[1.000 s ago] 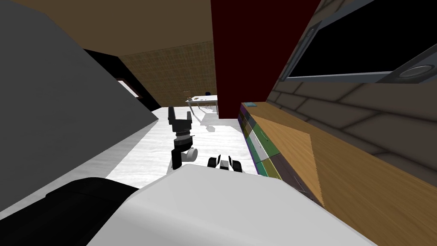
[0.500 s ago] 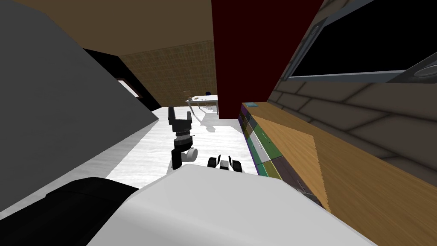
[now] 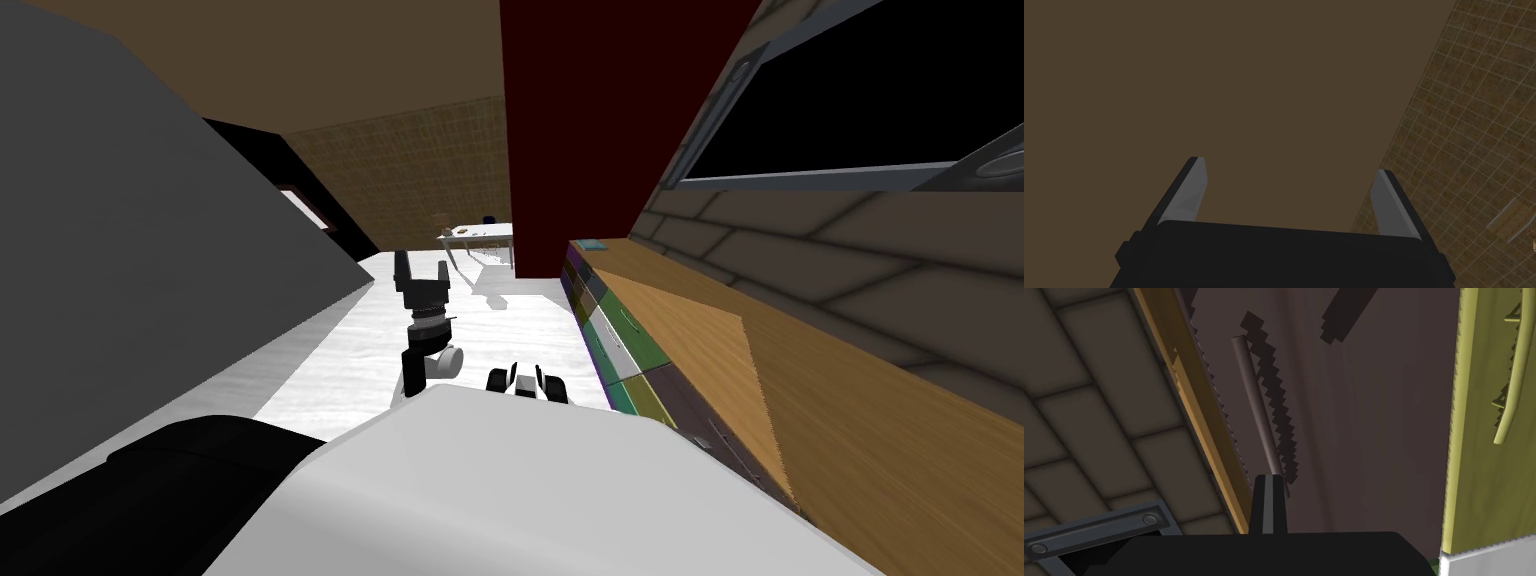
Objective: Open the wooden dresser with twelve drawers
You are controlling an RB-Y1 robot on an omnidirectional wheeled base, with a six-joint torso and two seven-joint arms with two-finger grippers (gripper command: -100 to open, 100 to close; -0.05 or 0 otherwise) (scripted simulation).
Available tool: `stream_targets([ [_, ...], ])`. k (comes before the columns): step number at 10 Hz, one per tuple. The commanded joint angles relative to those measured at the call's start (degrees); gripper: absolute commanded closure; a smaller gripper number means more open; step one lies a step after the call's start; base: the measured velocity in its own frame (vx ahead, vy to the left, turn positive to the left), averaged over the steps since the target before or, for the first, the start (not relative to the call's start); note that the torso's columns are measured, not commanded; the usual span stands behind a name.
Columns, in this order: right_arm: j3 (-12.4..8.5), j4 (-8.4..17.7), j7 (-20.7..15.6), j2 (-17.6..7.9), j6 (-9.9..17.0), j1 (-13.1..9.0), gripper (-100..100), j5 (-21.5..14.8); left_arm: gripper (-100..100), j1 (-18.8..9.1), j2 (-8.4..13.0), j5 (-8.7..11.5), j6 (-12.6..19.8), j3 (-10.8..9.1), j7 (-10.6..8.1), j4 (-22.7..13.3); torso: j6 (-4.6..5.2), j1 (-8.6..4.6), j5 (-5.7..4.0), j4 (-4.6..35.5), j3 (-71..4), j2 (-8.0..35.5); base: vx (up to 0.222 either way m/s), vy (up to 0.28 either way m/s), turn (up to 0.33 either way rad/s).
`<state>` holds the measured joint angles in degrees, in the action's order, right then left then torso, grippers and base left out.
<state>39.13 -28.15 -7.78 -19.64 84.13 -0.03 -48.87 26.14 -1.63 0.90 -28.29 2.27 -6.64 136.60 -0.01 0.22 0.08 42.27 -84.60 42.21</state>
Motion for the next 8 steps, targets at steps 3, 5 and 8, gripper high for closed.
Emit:
stream_targets([
  [3,-0.4,-1.6,-2.2,-2.1,-0.7,-0.7,-100,0.4,0,0.0,0.0,0.0,0.0,-0.01,0.0,0.0,0.02,-0.56,-0.16,0.0,0.0,0.1,-0.027,0.077,-0.013],
  [5,-0.8,-1.9,-3.2,-4.0,-1.9,-1.2,-100,0.7,0,0.0,0.0,0.0,0.0,-0.03,0.0,0.0,0.02,-0.61,-0.19,0.0,0.1,0.2,-0.07,-0.075,-0.022],
  [8,-1.0,-1.7,-3.8,-5.1,-2.7,-1.9,-100,0.9,0,0.0,0.0,0.0,0.0,-0.03,0.0,0.0,0.01,-0.17,-0.06,0.0,0.0,0.1,-0.056,-0.081,-0.012],
])
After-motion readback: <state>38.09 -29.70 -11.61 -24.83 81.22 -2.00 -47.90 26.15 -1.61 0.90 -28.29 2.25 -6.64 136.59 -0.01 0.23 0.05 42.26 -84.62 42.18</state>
